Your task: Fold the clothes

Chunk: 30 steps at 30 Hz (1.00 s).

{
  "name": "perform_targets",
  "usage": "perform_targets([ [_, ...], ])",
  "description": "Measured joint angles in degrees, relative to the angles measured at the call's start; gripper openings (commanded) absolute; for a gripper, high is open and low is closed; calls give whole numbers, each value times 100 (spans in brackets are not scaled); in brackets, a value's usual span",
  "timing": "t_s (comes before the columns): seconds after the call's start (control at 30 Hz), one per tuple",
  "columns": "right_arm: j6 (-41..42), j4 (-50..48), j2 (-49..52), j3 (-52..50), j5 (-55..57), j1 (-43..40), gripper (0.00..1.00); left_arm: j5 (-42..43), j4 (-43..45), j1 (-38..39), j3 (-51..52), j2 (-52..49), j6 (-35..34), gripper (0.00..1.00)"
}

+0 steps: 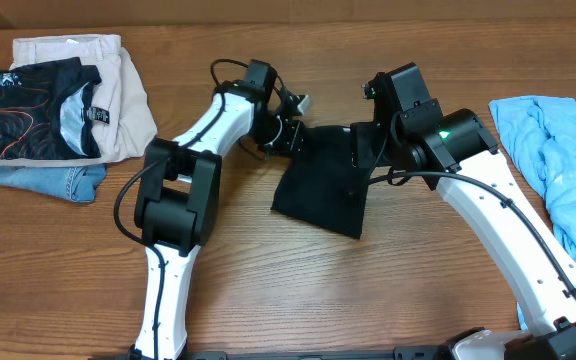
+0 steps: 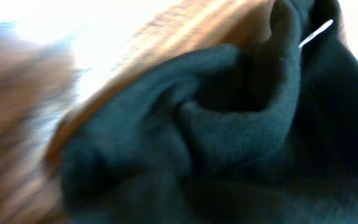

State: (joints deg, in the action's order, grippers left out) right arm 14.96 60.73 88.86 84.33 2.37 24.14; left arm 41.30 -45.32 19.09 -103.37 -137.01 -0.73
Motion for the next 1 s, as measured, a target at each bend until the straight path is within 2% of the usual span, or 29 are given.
perform_targets([
  [0.17,0,48,0,0,0,0,55,-197,-210,-9,-76,26,7,4],
  [0.37,-2,74,0,-2,0,0,55,-1244,-527,-223,-90,516,7,4],
  [0.57,-2,127,0,0,2,0,55,-2153,-953,-1150,-92,1832,22,4],
  [0.73,0,203,0,0,0,0,54,-2752,-1069,-2035,-136,2693,302,4],
  [1.0,0,293,0,0,2,0,54,-3018,-909,-3110,-138,2911,686,4],
])
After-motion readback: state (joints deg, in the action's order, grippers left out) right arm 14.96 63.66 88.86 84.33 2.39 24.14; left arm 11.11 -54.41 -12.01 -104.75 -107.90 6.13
